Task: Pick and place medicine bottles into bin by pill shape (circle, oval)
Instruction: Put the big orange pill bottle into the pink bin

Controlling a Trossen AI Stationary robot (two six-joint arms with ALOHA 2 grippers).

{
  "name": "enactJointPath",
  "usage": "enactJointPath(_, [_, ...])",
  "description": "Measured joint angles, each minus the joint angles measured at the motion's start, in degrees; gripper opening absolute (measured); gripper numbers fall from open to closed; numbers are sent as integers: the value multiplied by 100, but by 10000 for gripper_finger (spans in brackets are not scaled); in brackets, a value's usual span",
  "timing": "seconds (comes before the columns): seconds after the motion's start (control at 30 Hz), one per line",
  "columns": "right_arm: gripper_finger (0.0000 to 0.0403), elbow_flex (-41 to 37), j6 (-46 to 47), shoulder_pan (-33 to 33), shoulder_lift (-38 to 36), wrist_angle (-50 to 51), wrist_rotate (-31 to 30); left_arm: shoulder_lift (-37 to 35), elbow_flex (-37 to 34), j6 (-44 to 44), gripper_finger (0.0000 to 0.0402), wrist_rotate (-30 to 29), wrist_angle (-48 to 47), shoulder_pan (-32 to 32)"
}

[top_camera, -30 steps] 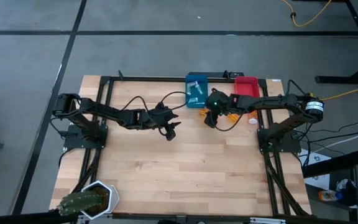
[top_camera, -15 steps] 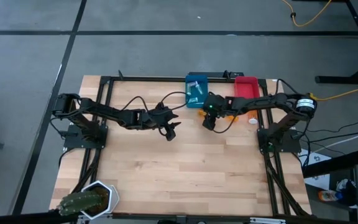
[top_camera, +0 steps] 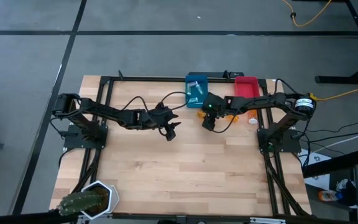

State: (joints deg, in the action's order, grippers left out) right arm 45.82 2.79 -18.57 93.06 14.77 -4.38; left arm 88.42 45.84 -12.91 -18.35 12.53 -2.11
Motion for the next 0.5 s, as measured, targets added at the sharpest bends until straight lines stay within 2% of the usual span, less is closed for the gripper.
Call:
enactJointPath(0.27, [221,-27,1,4,34,158,606,0,0,0,163,0,-2,0])
enactJointPath(0.5, [242,-44,22,7,48,521,599,0,0,1,163,-2,-4,0])
